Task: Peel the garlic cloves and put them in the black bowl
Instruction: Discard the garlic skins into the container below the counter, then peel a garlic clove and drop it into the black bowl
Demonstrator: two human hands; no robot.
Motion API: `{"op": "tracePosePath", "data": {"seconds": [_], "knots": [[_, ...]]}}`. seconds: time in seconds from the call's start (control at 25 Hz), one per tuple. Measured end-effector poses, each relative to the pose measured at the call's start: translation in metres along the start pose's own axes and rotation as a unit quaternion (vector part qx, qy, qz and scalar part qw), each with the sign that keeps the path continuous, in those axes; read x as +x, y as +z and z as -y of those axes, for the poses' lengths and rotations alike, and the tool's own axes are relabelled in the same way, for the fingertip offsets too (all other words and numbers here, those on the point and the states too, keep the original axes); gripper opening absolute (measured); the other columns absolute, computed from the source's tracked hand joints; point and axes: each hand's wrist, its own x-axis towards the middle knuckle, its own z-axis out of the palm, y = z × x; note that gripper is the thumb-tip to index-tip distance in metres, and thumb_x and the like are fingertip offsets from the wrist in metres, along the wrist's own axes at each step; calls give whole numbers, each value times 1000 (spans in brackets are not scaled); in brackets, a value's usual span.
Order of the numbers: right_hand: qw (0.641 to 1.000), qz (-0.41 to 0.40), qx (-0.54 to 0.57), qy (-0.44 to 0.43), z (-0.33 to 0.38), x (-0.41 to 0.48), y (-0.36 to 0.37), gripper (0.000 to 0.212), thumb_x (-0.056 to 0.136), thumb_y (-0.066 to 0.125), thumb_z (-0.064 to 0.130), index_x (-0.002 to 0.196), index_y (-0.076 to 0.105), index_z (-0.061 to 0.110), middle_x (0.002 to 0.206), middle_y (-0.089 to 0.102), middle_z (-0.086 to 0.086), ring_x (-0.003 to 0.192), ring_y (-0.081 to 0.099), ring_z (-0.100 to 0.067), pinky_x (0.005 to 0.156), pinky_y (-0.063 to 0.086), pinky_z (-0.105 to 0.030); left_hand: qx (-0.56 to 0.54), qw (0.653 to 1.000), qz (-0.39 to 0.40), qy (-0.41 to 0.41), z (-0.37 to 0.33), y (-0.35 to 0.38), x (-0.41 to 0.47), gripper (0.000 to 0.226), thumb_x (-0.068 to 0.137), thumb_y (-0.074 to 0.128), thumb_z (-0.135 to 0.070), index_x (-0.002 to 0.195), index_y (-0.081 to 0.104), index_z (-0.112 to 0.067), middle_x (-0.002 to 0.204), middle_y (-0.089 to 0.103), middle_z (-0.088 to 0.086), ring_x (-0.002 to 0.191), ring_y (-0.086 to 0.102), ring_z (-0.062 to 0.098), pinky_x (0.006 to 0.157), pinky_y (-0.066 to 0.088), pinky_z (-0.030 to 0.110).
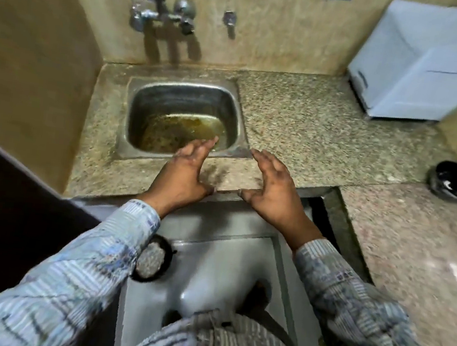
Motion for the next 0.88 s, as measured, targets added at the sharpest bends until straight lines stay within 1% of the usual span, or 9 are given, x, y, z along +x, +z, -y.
{"op": "tracePosePath", "data": {"seconds": [0.08,0.2,0.32,0.44,0.52,0.64,0.76,0.8,0.88], "knots": [[998,-36,7,41,-34,-10,-32,94,77,86,30,158,38,28,164,33,-8,151,30,-23,124,28,-39,-4,999,24,46,-41,25,31,107,73,88,-29,160,26,-29,156,40,11,142,41,31,117,38,40],[993,-78,12,90,-94,-23,-76,90,78,84,28,157,40,27,164,34,-8,152,28,-22,125,25,-34,-8,992,63,109,-101,71,77,111,72,88,-30,161,22,-31,155,40,10,140,43,31,116,39,40],[984,-111,22,136,-157,-35,-114,89,79,82,32,157,39,31,164,34,-7,153,26,-22,124,26,-36,-13,985,95,147,-160,120,117,111,74,88,-32,161,18,-33,157,37,7,142,39,28,114,36,33],[974,-140,22,178,-224,-46,-158,89,77,84,33,155,42,30,162,37,-6,150,33,-23,122,32,-39,-23,974,125,185,-225,173,154,108,75,87,-34,161,22,-29,157,38,6,142,39,26,110,32,25],[968,-152,11,199,-267,-54,-184,86,77,85,31,153,46,25,159,42,-7,146,38,-24,120,35,-38,-21,968,142,205,-262,204,177,105,75,87,-29,160,25,-24,157,40,8,142,40,26,110,29,20],[960,-170,-2,224,-323,-63,-210,76,80,84,29,148,52,16,149,52,-9,137,47,-27,114,39,-32,-26,962,164,217,-300,235,202,105,75,87,-23,160,26,-22,156,40,8,142,41,26,110,28,20],[939,-194,15,284,-375,-70,-225,65,83,82,25,141,59,12,138,60,-11,126,55,-26,107,42,-29,-27,957,196,212,-327,265,223,106,73,88,-24,160,27,-24,156,41,5,140,42,23,108,28,18],[933,-199,16,298,-390,-69,-227,60,83,81,24,138,61,10,135,63,-12,124,57,-28,107,44,-30,-28,956,205,208,-331,275,230,106,72,89,-24,160,29,-23,156,42,5,139,43,22,106,28,16],[932,-175,-1,317,-419,-61,-228,52,86,78,25,133,65,7,132,66,-15,124,59,-32,109,44,-36,-24,953,230,195,-337,293,244,105,71,90,-26,159,32,-21,156,44,5,139,45,22,105,28,12]]}}
